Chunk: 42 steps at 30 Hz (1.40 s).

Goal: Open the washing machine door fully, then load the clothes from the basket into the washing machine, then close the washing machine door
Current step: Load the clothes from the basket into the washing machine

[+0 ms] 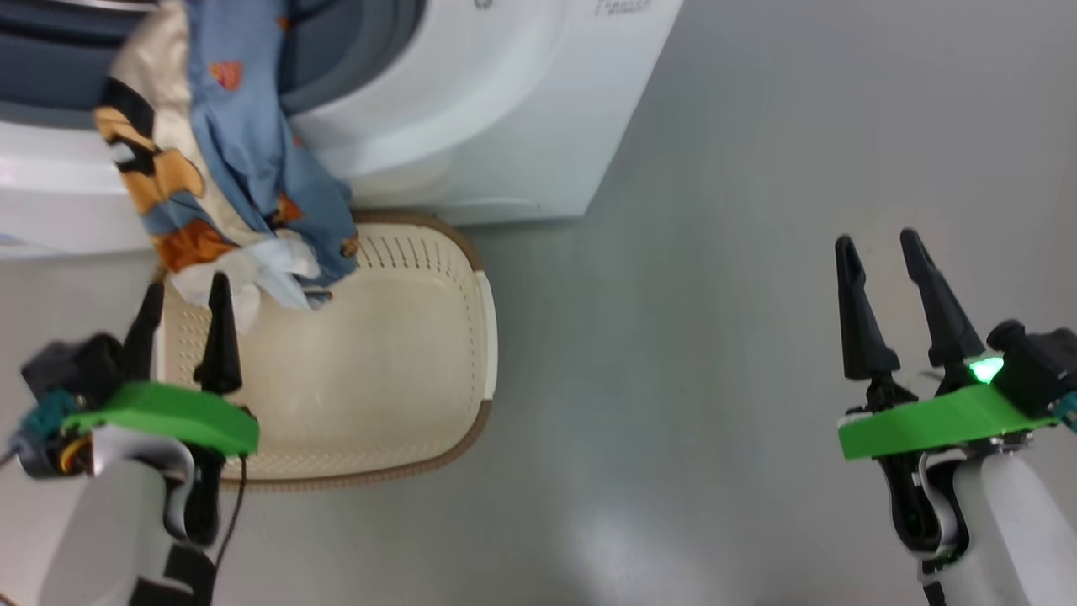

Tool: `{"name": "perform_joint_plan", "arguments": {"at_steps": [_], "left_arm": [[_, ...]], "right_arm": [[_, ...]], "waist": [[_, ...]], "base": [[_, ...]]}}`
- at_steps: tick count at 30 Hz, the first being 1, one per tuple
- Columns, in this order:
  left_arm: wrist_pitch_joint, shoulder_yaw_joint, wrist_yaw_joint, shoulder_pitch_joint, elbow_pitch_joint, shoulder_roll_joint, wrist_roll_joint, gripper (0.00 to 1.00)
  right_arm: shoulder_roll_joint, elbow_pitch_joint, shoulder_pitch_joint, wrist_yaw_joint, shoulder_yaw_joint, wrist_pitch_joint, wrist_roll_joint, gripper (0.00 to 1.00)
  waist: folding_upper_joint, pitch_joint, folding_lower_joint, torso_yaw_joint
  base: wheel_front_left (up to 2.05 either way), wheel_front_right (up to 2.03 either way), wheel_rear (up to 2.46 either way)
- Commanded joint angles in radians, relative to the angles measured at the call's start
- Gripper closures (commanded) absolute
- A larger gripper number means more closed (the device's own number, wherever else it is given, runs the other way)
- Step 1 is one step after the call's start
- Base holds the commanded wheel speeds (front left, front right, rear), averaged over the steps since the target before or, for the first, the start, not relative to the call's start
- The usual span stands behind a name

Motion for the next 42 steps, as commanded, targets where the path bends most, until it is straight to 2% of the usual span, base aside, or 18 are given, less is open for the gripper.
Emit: {"name": "perform_joint_plan", "arguments": {"at_steps": [1, 7, 17, 32, 42], "left_arm": [[-0.006, 0.014, 0.001, -0.029, 0.007, 0.050, -0.014, 0.00], [-0.006, -0.032, 0.001, -0.120, 0.067, 0.110, -0.057, 0.00], [-0.006, -0.121, 0.001, -0.190, 0.098, 0.177, -0.114, 0.00], [-0.006, -0.311, 0.001, -0.225, -0.068, 0.237, -0.285, 0.00], [-0.006, -0.313, 0.001, -0.273, -0.104, 0.245, -0.376, 0.00]], "right_arm": [[0.002, -0.029, -0.012, 0.006, 0.020, -0.008, -0.008, 0.00], [0.009, -0.039, -0.033, 0.006, 0.024, -0.008, -0.015, 0.00], [0.016, -0.048, -0.037, 0.006, 0.035, -0.008, -0.018, 0.00], [0.030, -0.053, -0.050, 0.006, 0.058, -0.008, -0.016, 0.00], [0.035, -0.052, -0.056, 0.006, 0.067, -0.008, -0.014, 0.00]], "waist": [[-0.0001, 0.088, 0.0000, -0.026], [-0.0001, 0.147, 0.0000, -0.055], [-0.0001, 0.171, 0.0000, -0.083], [-0.0001, 0.189, 0.0000, -0.100], [-0.0001, 0.196, 0.0000, -0.112]], "base": [[0.00, 0.00, 0.00], [0.00, 0.00, 0.00], [0.00, 0.00, 0.00], [0.00, 0.00, 0.00], [0.00, 0.00, 0.00]]}}
